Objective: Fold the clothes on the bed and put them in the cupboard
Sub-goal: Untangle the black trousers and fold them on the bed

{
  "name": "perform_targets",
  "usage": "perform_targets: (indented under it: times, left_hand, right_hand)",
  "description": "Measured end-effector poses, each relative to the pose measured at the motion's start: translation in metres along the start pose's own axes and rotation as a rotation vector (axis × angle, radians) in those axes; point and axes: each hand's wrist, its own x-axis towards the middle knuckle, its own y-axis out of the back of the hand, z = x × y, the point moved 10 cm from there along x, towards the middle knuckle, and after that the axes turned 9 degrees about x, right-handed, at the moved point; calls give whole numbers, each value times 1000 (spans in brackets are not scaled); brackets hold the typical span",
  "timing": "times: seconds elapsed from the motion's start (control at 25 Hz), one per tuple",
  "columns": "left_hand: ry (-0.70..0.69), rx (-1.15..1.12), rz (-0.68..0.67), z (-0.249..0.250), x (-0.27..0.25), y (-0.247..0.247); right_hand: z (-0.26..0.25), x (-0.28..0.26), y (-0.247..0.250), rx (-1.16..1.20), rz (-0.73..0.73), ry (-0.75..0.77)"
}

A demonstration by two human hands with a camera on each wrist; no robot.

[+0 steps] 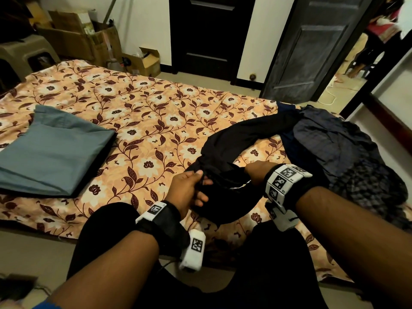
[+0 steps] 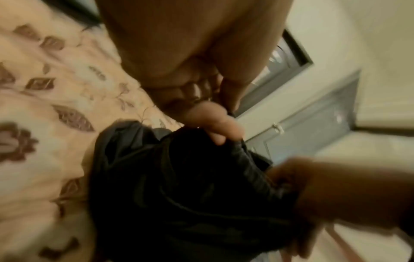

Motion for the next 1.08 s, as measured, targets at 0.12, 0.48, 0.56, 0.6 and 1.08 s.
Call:
perform_targets:
  times: [0.12,0.48,0.56,0.6,1.08]
  left_hand:
    - [87,-83,-117,-11,4,-20]
    - [-341,1877,-293,21,33,-48]
    - [-515,1911,-309,50,21,-54]
    - [-563,1872,-386,54,15,-55]
    - [-1185,1596,-536,79,-38,-36]
  right_hand:
    - [7,-4,0,44,-10,-36]
    - [20,-16,-3,113,1,-53]
    - [25,-11,-8,101,-8,-59]
    - [28,-8,-12,91,-21,-76]
    - [-1,-22,-24,17,17,-2]
